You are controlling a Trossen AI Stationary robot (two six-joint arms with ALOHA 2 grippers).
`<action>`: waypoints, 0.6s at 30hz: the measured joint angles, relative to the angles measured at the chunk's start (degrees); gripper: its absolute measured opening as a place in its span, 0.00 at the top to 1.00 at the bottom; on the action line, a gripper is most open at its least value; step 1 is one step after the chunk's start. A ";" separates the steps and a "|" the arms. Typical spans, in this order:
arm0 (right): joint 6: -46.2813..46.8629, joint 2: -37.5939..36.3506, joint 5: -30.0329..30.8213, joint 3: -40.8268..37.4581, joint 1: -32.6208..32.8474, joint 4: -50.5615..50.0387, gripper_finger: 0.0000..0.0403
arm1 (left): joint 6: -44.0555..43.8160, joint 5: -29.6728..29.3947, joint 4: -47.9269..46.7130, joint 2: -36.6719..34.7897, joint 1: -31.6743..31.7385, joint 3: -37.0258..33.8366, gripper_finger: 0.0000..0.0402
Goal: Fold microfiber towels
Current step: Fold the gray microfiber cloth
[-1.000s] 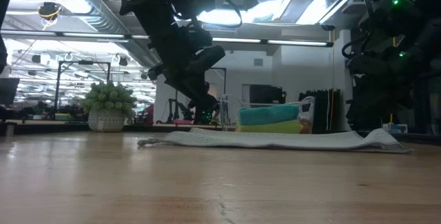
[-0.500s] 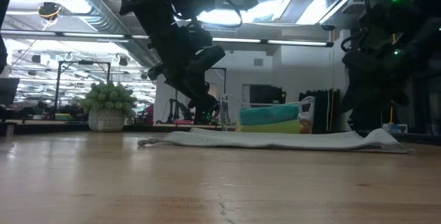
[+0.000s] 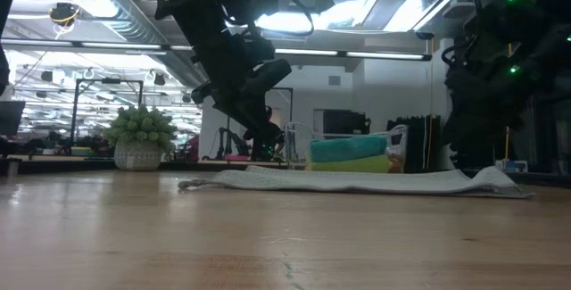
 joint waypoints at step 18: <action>-8.48 0.02 -8.22 0.00 0.00 5.04 0.42 | -0.09 14.24 7.62 0.87 -0.33 0.00 0.82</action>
